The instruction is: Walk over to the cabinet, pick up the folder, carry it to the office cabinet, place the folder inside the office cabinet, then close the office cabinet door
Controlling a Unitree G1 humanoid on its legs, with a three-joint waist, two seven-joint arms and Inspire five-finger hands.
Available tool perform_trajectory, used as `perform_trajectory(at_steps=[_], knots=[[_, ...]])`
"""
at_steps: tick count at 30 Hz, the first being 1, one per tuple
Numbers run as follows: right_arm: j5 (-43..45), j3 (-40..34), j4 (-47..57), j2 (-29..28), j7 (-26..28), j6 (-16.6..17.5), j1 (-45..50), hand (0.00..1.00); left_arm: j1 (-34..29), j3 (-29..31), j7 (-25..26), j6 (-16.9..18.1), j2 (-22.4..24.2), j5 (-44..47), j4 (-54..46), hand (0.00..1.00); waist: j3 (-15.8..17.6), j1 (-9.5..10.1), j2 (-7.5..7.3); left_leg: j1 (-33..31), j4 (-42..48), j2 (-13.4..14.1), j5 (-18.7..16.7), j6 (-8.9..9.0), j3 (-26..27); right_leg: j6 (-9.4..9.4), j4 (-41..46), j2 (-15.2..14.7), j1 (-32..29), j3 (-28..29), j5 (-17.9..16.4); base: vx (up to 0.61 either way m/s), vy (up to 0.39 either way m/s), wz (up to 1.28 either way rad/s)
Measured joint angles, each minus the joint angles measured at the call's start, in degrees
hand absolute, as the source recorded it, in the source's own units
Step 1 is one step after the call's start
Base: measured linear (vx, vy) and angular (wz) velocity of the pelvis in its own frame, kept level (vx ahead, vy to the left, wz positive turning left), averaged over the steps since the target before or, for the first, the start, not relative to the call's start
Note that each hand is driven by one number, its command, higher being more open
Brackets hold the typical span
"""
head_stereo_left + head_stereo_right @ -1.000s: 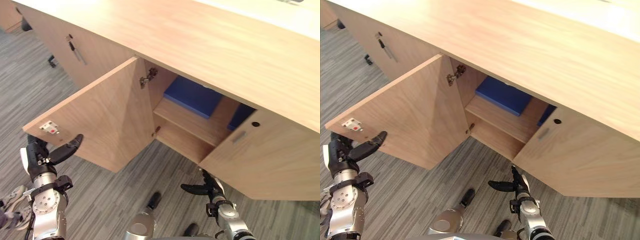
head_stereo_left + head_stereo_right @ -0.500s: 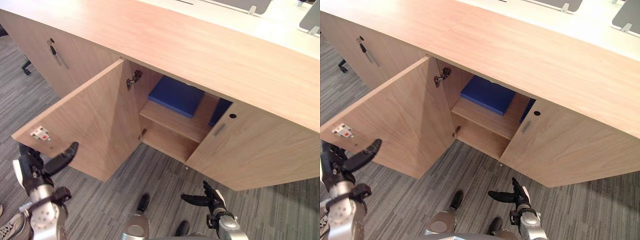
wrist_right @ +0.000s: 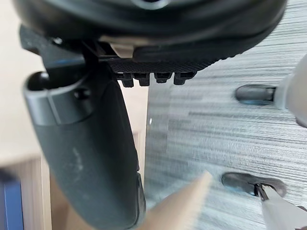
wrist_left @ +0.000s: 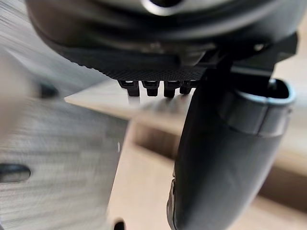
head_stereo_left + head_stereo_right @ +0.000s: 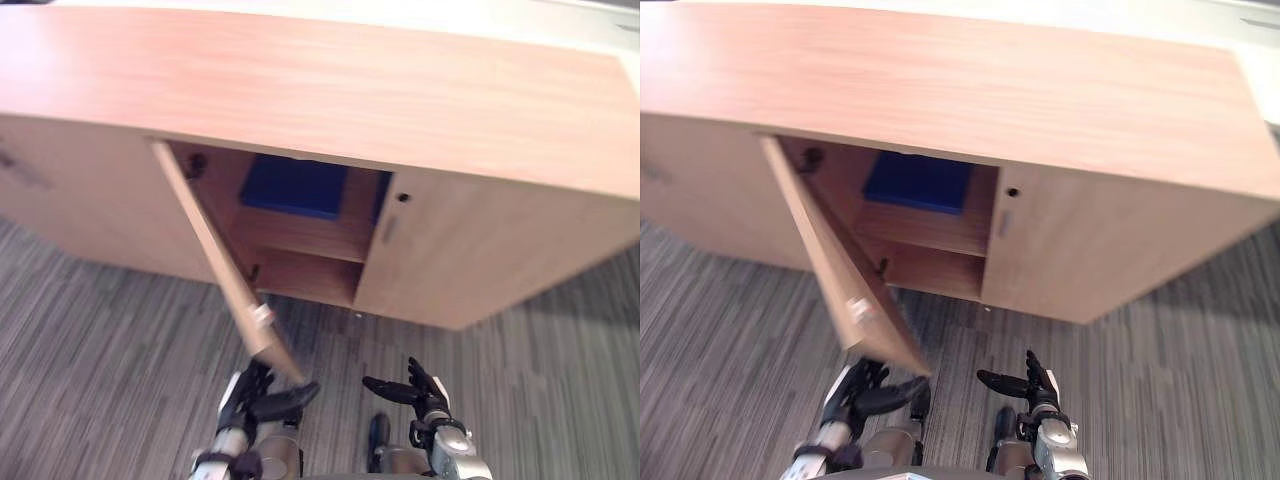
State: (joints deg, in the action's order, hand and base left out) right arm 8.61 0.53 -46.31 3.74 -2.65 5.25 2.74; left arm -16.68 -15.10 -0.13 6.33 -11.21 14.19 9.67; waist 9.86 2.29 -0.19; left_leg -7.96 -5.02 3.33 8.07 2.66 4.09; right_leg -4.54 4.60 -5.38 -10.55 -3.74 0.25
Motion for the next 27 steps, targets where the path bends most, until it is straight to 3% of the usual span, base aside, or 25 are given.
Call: perform_trajectory(at_steps=[4, 7, 14, 18, 22, 27], knots=[[-1.1, 0.0, 0.0, 0.8, -0.1, -0.2, 0.9, 1.0, 17.4, 1.9, 3.9, 0.0, -0.2, -4.8, 3.6, 1.0, 0.1, -3.99, -0.07, 0.2, 0.0, 0.6, -0.7, 0.06, 4.6, 0.27, -3.8, 0.9, -0.5, 4.1, 3.6, 0.02, 0.001, -0.64], [-1.1, -0.3, -0.2, 1.7, -0.3, -0.5, 2.5, 1.0, 26.8, 5.1, 7.0, 0.0, -1.3, -9.7, 10.9, 1.0, 0.1, -5.41, -0.02, 1.2, 0.0, 0.9, -0.7, -0.15, 6.1, 0.32, -4.9, 1.2, 0.1, 5.6, 4.9, 0.07, -0.003, -0.35], [-1.1, -2.5, -1.3, 2.8, 0.2, -0.6, 1.8, 1.0, 33.8, 9.5, 10.9, -0.4, -7.0, -15.4, 22.6, 1.0, 0.2, -6.35, 0.2, 3.1, 0.0, 1.5, -0.8, -0.01, 5.9, 0.62, -6.0, 1.7, 2.8, 4.7, 5.1, 0.02, -0.018, 0.03], [-1.0, -3.0, -1.4, 3.0, 0.2, -0.7, 2.2, 1.0, 31.4, 9.5, 10.8, -0.4, -5.9, -15.4, 21.5, 1.0, 0.2, -6.68, 0.24, 3.2, -0.2, 1.1, -0.8, 0.01, 4.8, 0.66, -7.0, 1.2, 3.9, 3.7, 5.2, -0.02, 0.011, 0.13], [-1.0, -5.6, -1.5, 2.8, -0.1, -0.9, 2.7, 1.0, 19.1, 9.6, 8.7, 0.0, -2.5, -14.0, 14.6, 1.0, 0.2, -6.71, 0.52, 4.0, -0.3, 0.8, -1.3, -0.02, 4.1, 0.5, -8.1, 0.9, 5.7, 2.8, 5.0, 0.02, 0.005, 0.1], [-2.1, -9.2, -0.8, 2.9, -1.1, -1.2, 2.7, 1.0, 5.8, 10.3, 4.5, 0.1, -0.5, -9.6, 14.3, 1.0, 0.1, -5.91, 0.84, 4.7, -0.1, 0.6, -1.8, -0.06, 3.3, 0.22, -8.6, 0.8, 7.2, 1.8, 4.5, 0.03, 0.001, 0.11]])
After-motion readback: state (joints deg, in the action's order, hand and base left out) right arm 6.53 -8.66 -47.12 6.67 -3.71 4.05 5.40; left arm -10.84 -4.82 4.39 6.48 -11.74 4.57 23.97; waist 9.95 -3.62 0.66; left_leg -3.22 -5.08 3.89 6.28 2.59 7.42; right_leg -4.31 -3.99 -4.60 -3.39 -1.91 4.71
